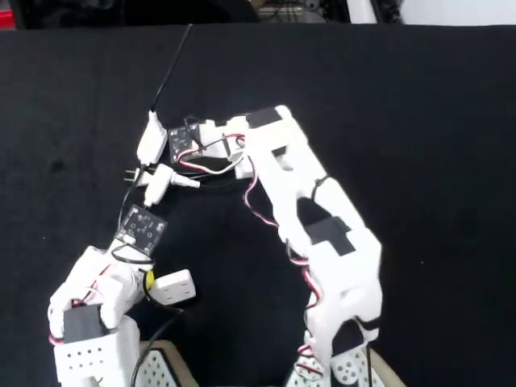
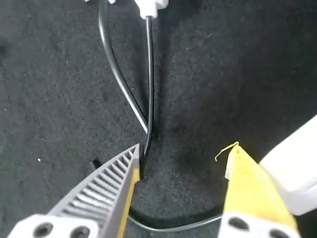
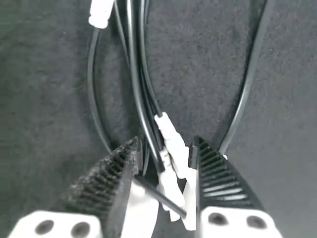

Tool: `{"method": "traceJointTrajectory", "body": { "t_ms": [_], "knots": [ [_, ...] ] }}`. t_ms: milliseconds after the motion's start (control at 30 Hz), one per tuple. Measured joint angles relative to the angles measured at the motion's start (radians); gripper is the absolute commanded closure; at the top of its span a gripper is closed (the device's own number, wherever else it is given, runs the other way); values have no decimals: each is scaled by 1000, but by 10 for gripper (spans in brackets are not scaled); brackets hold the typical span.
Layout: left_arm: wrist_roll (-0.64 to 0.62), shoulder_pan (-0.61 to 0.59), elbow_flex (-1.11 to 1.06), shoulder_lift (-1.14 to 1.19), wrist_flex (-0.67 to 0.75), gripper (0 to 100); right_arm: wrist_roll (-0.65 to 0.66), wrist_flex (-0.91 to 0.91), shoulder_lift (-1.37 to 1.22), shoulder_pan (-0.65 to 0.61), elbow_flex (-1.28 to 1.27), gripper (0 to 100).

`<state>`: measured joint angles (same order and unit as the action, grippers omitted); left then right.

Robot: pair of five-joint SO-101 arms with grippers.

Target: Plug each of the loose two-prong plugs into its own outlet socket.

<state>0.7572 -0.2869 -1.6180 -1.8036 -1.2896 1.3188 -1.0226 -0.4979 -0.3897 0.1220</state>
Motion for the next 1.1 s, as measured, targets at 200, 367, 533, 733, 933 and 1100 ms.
{"method": "traceJointTrajectory", "body": {
  "t_ms": [200,367,533,733,933,1100],
  "knots": [
    [8,0,-5,2,0,722,-2,66,-44,34,0,833],
    [8,0,-5,2,0,722,-2,107,-97,48,28,836],
    [8,0,-5,2,0,722,-3,84,-141,61,98,910],
    [8,0,-6,0,0,722,-3,12,-146,63,147,988],
    [8,0,-8,0,0,722,-9,-71,-147,63,201,986],
    [8,0,-11,0,0,722,-86,-199,-147,64,313,986]
  ]
}}
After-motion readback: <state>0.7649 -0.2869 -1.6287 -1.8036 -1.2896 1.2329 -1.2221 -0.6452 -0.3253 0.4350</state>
